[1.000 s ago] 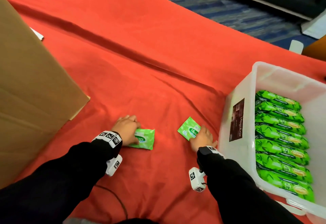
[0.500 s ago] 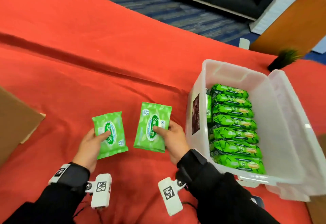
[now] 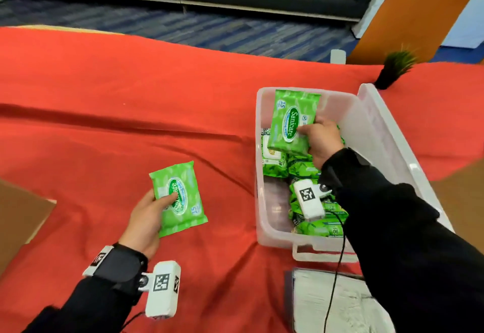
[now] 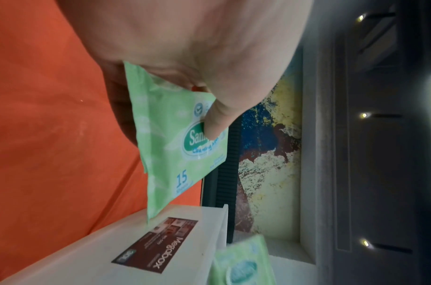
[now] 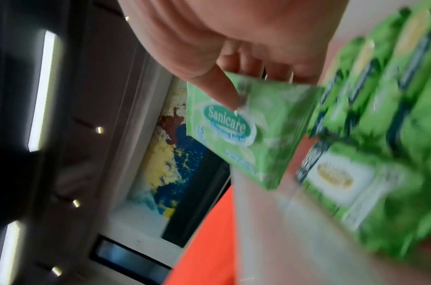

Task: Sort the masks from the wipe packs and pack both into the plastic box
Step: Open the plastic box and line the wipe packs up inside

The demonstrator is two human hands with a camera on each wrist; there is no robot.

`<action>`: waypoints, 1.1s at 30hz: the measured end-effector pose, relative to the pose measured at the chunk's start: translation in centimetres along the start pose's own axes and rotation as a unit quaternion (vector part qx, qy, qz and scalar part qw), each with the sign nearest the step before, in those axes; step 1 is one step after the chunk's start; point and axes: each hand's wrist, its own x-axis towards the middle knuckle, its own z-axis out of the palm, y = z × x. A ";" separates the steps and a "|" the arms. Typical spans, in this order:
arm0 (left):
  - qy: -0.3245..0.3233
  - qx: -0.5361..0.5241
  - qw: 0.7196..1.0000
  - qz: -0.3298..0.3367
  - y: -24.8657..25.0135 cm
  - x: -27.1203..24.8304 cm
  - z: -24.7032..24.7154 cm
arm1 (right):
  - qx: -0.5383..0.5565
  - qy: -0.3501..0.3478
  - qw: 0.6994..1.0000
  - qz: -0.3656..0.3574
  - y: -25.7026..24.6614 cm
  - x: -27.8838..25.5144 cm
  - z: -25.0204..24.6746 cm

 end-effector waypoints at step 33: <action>0.050 0.035 0.996 -0.063 -3.4 3.4 -1.5 | -0.661 -0.217 0.693 -0.187 13.5 13.3 3.2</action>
